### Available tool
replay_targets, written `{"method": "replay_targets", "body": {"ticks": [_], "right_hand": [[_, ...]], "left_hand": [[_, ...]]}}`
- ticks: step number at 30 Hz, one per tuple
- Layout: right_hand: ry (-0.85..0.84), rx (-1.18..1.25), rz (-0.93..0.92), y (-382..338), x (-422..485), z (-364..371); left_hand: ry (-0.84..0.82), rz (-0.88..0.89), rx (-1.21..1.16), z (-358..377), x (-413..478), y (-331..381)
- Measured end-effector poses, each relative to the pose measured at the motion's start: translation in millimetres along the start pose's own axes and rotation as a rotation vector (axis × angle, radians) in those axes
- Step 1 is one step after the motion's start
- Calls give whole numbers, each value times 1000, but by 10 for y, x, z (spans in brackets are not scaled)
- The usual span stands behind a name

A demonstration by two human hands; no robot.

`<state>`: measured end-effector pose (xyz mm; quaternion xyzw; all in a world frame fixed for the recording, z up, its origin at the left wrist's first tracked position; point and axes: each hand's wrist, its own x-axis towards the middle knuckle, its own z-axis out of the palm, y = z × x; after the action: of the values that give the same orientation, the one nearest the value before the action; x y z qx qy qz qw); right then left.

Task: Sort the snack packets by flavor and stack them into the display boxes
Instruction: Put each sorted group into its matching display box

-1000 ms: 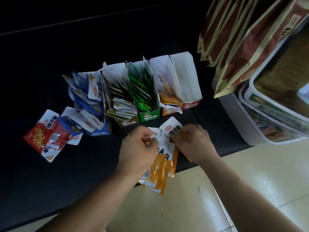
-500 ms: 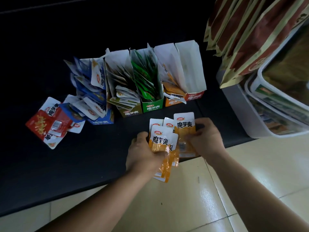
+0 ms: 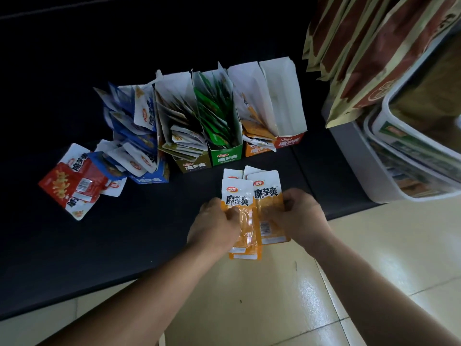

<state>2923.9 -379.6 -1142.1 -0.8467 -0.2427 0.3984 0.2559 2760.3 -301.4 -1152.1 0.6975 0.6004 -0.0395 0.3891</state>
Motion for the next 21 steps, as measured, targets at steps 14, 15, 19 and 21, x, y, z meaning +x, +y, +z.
{"method": "replay_targets", "body": {"ticks": [14, 15, 19, 21], "right_hand": [[-28, -81, -94, -91, 0, 165], [-43, -49, -93, -95, -14, 157], [-93, 47, -95, -70, -29, 136], [-104, 74, -92, -106, -59, 77]], "left_hand": [[-142, 62, -427, 51, -96, 190], [-145, 59, -429, 44, -97, 188], [-109, -5, -506, -21, -136, 194], [-92, -17, -522, -86, -196, 193]]}}
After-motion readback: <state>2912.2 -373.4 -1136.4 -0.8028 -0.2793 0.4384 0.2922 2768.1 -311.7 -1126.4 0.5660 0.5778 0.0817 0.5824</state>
